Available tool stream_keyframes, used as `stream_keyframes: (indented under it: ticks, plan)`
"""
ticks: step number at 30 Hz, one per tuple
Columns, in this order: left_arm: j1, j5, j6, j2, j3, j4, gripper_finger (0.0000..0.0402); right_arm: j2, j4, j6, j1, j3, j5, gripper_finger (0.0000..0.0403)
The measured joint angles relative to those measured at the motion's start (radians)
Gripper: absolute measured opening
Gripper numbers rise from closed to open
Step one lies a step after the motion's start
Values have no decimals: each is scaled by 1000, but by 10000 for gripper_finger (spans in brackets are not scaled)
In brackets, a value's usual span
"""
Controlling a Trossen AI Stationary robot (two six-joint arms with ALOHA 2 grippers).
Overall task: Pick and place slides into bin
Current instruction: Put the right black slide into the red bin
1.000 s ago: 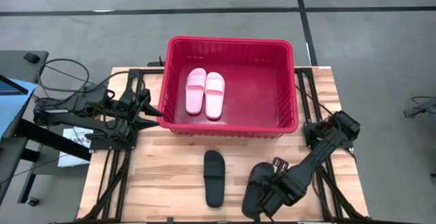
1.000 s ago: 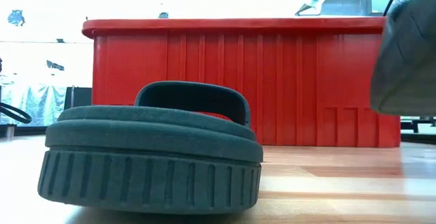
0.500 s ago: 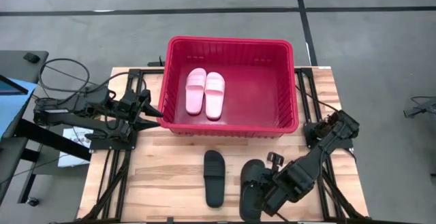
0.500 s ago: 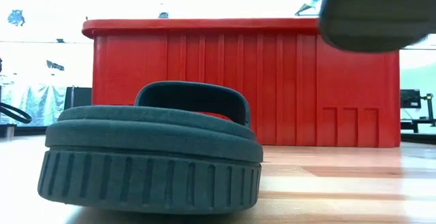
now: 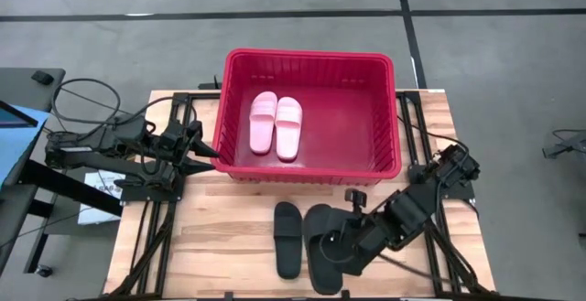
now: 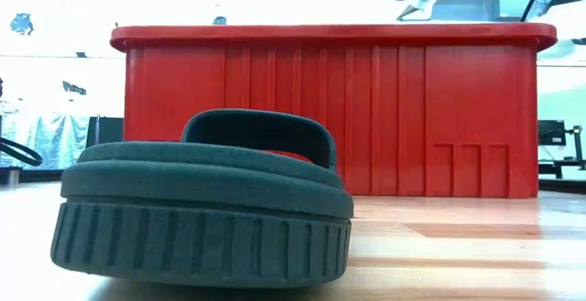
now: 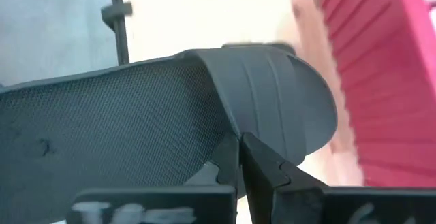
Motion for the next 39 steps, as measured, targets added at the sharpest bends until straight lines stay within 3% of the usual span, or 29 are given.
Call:
stream_keyframes:
  ticks: [11,18,23,39]
  plan:
    - [0,0,-13,0,0,0,165,0,-4,-195,-75,133,72,0]
    - [0,0,-26,0,0,0,165,-1,-112,-265,-154,198,108,0]
    - [0,0,-30,0,0,0,165,-1,-184,-335,-235,212,144,0]
    - [0,0,-29,-1,0,43,165,-1,-153,-694,-583,213,207,0]
